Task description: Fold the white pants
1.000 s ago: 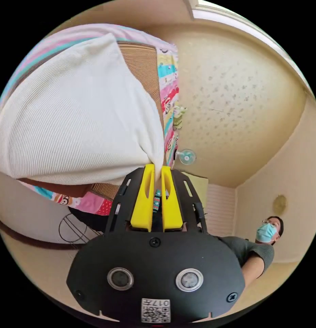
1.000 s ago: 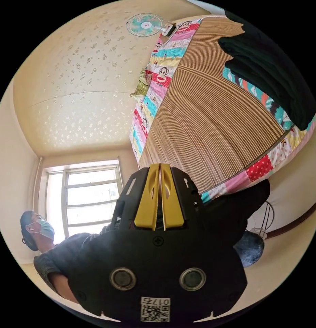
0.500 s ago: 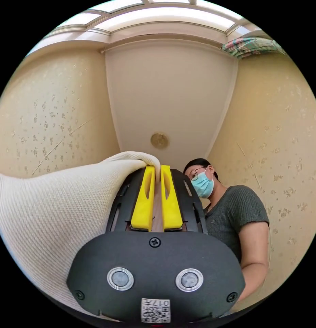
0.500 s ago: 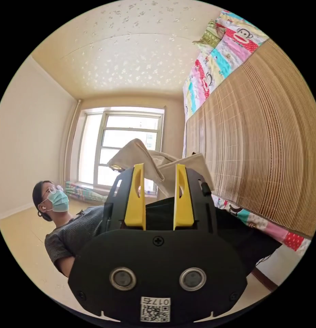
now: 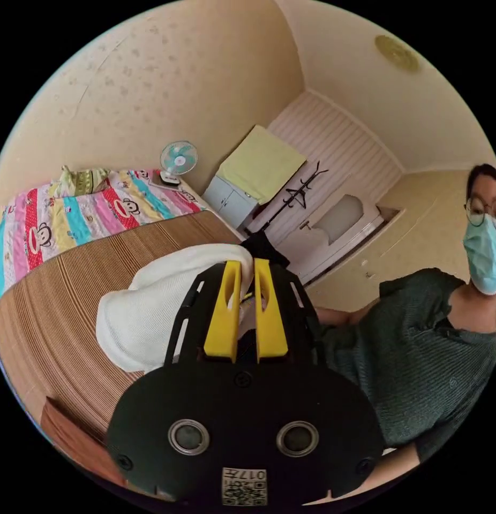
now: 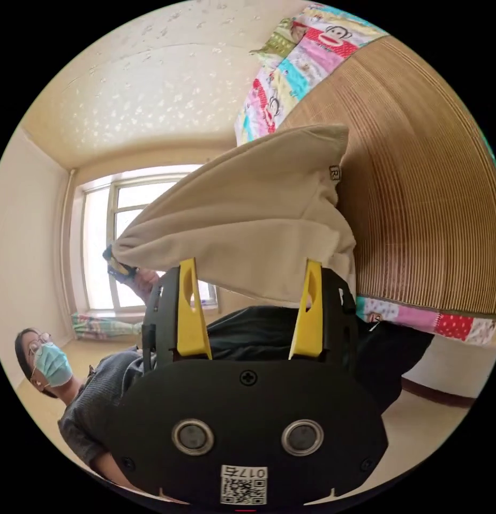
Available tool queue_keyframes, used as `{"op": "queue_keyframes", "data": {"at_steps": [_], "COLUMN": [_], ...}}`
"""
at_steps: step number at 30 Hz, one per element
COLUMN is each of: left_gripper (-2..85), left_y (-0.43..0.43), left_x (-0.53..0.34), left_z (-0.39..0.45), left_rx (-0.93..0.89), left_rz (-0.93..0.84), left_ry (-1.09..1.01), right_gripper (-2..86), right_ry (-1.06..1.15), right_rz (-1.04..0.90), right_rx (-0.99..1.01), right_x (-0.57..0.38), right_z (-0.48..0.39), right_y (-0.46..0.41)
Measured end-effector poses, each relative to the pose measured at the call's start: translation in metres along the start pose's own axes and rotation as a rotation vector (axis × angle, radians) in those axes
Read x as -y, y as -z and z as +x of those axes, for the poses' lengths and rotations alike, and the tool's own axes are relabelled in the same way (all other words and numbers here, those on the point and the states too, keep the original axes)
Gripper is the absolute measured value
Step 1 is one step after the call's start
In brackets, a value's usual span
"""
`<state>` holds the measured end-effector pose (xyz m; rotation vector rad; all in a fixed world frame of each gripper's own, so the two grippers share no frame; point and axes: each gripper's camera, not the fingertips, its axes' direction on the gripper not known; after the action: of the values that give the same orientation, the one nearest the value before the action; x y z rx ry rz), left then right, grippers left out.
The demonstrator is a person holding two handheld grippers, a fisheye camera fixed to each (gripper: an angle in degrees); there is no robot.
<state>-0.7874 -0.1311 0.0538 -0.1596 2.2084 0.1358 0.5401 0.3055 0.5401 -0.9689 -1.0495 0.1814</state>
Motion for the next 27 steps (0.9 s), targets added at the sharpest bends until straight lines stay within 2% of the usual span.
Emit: {"op": "queue_keyframes", "data": {"at_steps": [3, 5, 9, 12, 14, 15, 17, 19, 21, 22, 24, 25, 27], "left_gripper": [11.5, 11.7, 13.5, 15.8, 19.0, 19.5, 19.2, 17.2, 7.6, 7.1, 5.5, 5.2, 4.5], "left_y": [-0.082, -0.093, -0.089, -0.109, -0.116, -0.112, -0.102, -0.101, -0.136, -0.150, -0.213, -0.231, -0.300], "left_x": [-0.002, -0.025, -0.101, -0.136, -0.149, -0.153, -0.152, -0.145, -0.124, -0.116, -0.084, -0.077, -0.065], "left_z": [-0.070, -0.110, -0.211, -0.277, -0.309, -0.326, -0.346, -0.366, -0.392, -0.395, -0.379, -0.370, -0.328], "left_rx": [0.046, 0.045, 0.072, 0.120, 0.071, 0.017, -0.013, -0.026, -0.289, -0.359, -0.503, -0.504, -0.411], "left_rz": [-0.239, -0.191, -0.065, -0.151, -0.136, -0.060, 0.069, 0.115, 0.101, 0.069, -0.146, -0.219, -0.513], "left_ry": [0.218, 0.324, 0.663, 0.809, 0.883, 0.904, 0.906, 0.905, 0.839, 0.813, 0.657, 0.618, 0.500], "right_gripper": [20.4, 19.3, 18.9, 18.7, 18.6, 18.6, 18.6, 18.6, 18.6, 18.5, 18.3, 18.1, 17.7], "right_ry": [-0.065, -0.083, -0.058, -0.084, -0.148, -0.161, -0.167, -0.171, -0.184, -0.193, -0.194, -0.188, -0.179], "right_rz": [0.190, 0.234, 0.173, 0.137, 0.133, 0.135, 0.120, 0.079, 0.053, 0.046, 0.043, 0.043, 0.037], "right_rx": [0.082, 0.137, 0.148, 0.142, 0.179, 0.196, 0.240, 0.208, 0.159, 0.130, 0.090, 0.052, -0.036], "right_x": [0.001, 0.008, 0.020, 0.022, 0.022, 0.022, 0.026, 0.034, 0.042, 0.049, 0.061, 0.071, 0.090], "right_z": [0.024, 0.038, 0.048, 0.063, 0.081, 0.084, 0.090, 0.092, 0.095, 0.098, 0.101, 0.102, 0.104], "right_y": [0.035, 0.051, 0.052, 0.040, 0.025, 0.021, 0.005, -0.007, -0.017, -0.023, -0.031, -0.036, -0.044]}}
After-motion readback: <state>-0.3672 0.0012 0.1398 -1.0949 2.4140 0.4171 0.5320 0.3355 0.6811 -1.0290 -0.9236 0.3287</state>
